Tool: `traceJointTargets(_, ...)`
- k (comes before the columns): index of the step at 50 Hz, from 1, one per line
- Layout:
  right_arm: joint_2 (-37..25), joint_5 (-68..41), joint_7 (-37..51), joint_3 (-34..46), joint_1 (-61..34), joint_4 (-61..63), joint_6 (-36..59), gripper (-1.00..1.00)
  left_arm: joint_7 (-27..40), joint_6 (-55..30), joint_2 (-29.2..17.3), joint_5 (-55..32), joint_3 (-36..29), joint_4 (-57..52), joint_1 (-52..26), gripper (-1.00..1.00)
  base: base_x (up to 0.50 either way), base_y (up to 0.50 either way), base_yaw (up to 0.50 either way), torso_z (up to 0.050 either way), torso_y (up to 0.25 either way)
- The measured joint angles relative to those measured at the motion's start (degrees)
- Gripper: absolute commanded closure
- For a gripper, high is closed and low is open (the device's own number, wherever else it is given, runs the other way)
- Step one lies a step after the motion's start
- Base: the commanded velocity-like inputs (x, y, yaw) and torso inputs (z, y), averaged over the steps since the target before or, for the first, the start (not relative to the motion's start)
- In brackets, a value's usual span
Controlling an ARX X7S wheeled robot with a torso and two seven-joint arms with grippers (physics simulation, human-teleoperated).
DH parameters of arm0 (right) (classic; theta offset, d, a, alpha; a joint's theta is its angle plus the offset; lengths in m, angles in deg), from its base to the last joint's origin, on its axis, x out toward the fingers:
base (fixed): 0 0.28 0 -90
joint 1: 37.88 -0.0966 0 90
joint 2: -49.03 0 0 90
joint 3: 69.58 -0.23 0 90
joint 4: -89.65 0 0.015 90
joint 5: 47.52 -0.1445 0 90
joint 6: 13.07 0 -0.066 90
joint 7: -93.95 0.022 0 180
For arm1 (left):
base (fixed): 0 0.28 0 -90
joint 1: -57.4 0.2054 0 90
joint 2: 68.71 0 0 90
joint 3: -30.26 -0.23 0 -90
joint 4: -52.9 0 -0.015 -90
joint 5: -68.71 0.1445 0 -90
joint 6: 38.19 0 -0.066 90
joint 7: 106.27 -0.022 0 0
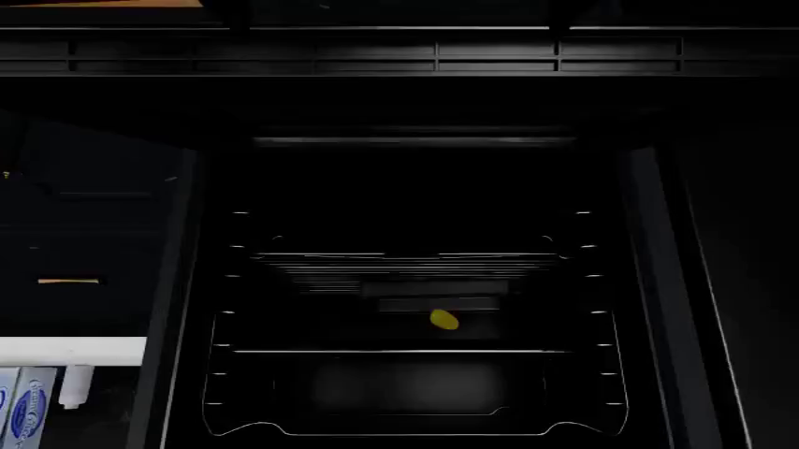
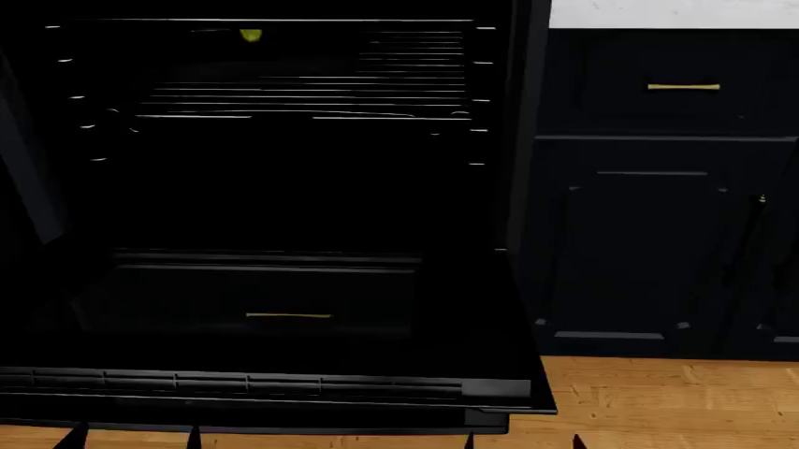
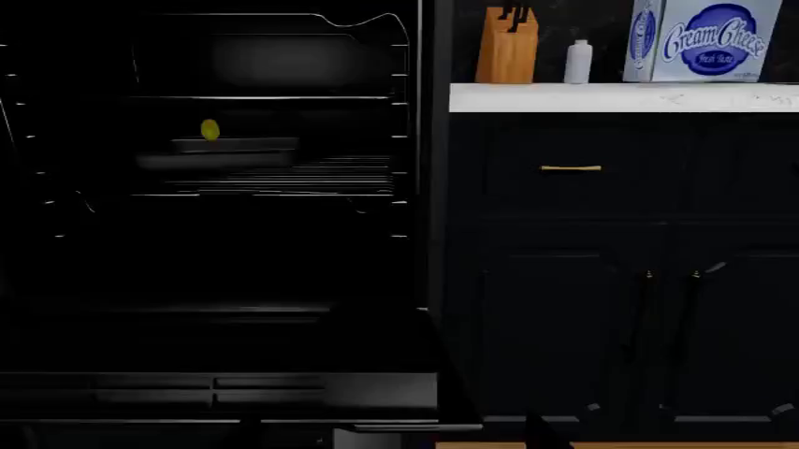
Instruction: Close the oven door
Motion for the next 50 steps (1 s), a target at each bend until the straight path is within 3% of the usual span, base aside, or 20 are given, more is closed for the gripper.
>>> traceJointTargets(20, -2.5, -0.9, 3.3, 2.6, 0.3, 0.0, -0.8, -1.0, 4.2, 2.9, -2.1, -0.6, -3.4, 1.7, 0.4, -1.0, 0.0, 0.0, 0.0, 0.0, 0.0)
traceJointTargets(40, -4.2, -2.0, 5.8, 4.7, 0.9, -0.1, -1.6, -1.0, 6.4, 3.3, -4.2, -2.1, -5.9, 2.2, 0.6, -1.0, -0.34, 0.0, 0.0, 0.0, 0.0)
traceJointTargets(50, -5.2, -2.1, 6.7, 5.8, 0.8, -0.8, -1.8, -1.0, 7.4, 3.5, -5.0, -2.3, -6.9, 2.1, 0.6, -1.0, -0.02, 0.1, 0.0, 0.0, 0.0)
